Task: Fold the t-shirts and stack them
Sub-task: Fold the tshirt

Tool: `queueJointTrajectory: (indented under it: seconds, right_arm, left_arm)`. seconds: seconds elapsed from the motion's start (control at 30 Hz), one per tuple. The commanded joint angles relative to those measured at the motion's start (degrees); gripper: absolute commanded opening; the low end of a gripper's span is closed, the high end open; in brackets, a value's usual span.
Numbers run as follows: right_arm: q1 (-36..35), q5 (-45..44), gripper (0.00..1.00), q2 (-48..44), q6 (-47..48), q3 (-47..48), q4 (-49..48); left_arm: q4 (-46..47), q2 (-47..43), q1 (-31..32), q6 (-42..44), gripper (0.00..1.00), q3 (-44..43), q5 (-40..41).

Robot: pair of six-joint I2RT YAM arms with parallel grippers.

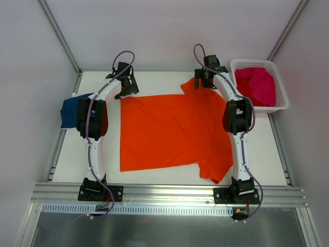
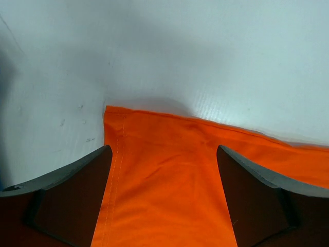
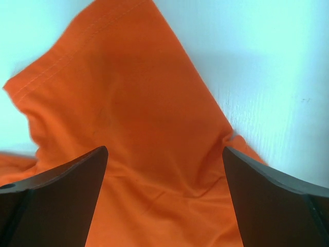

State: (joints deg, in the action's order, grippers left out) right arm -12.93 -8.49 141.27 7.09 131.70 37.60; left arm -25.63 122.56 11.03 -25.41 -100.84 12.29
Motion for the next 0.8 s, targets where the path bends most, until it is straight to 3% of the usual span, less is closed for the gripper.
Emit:
queueJointTrajectory:
  seconds: [0.0, 0.67, 0.77]
  right_arm:
    - [1.24, 1.9, 1.0, 1.81, -0.59, 4.97, 1.51]
    - [5.72, 20.35, 0.99, 9.98, -5.16, 12.0, -4.39]
    - [5.72, 23.52, 0.84, 10.95, -5.25, 12.79, -3.77]
  left_arm:
    - [-5.13, 3.38, -0.65, -2.63, 0.84, -4.01, -3.24]
    - [-8.56, 8.13, -1.1, -4.39, 0.82, -7.18, -3.59]
    - [-9.0, 8.92, -1.01, -4.56, 0.8, -7.79, -3.77]
